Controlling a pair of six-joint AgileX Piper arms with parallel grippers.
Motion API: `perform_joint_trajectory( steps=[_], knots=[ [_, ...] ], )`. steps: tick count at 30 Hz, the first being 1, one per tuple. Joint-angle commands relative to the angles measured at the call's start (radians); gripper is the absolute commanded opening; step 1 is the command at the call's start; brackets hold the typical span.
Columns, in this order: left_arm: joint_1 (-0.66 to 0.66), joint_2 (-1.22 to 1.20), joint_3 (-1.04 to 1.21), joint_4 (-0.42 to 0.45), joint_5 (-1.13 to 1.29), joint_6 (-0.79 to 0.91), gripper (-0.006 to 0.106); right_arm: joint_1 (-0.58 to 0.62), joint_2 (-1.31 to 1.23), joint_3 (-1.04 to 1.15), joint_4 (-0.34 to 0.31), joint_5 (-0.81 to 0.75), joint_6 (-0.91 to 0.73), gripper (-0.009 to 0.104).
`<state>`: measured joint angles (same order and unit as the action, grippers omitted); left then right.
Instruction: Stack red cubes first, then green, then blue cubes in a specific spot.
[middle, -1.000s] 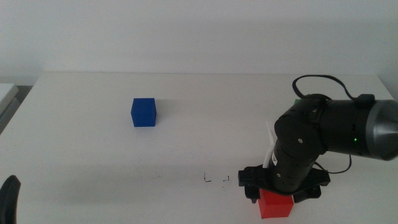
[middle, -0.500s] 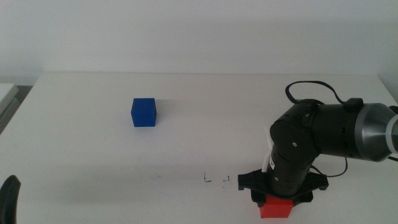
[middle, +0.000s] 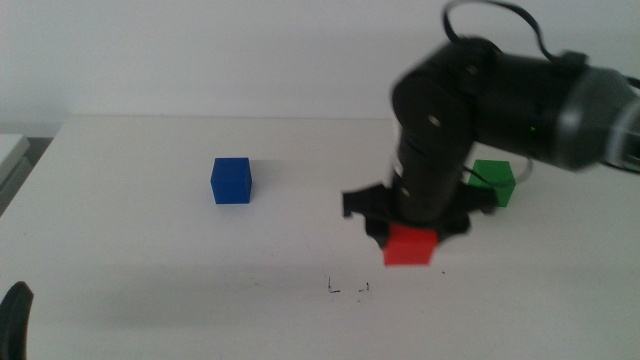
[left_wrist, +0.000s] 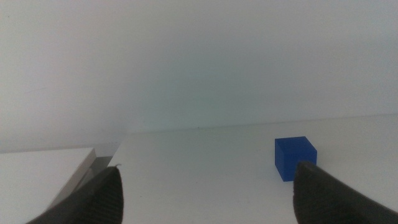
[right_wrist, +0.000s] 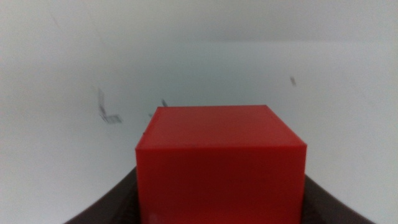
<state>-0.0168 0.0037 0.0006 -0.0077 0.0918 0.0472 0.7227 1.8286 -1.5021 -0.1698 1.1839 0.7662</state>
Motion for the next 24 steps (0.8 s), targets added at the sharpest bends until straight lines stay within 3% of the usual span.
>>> perform_joint_trajectory(
  steps=[1,8,12,24],
  knots=[
    [-0.003,-0.004,-0.001,0.001,-0.005,-0.011,0.094,0.007,0.054,-0.088,-0.028,0.037,-0.003,0.023],
    [-0.003,-0.004,-0.001,0.018,-0.005,-0.011,0.094,0.049,0.234,-0.313,-0.019,0.037,-0.007,0.023],
    [-0.003,-0.004,-0.001,0.018,-0.005,-0.011,0.094,0.055,0.280,-0.323,0.023,0.037,-0.005,0.023],
    [-0.003,-0.004,-0.001,0.018,-0.005,-0.011,0.094,0.052,0.343,-0.286,-0.006,0.037,0.031,0.023]
  ],
)
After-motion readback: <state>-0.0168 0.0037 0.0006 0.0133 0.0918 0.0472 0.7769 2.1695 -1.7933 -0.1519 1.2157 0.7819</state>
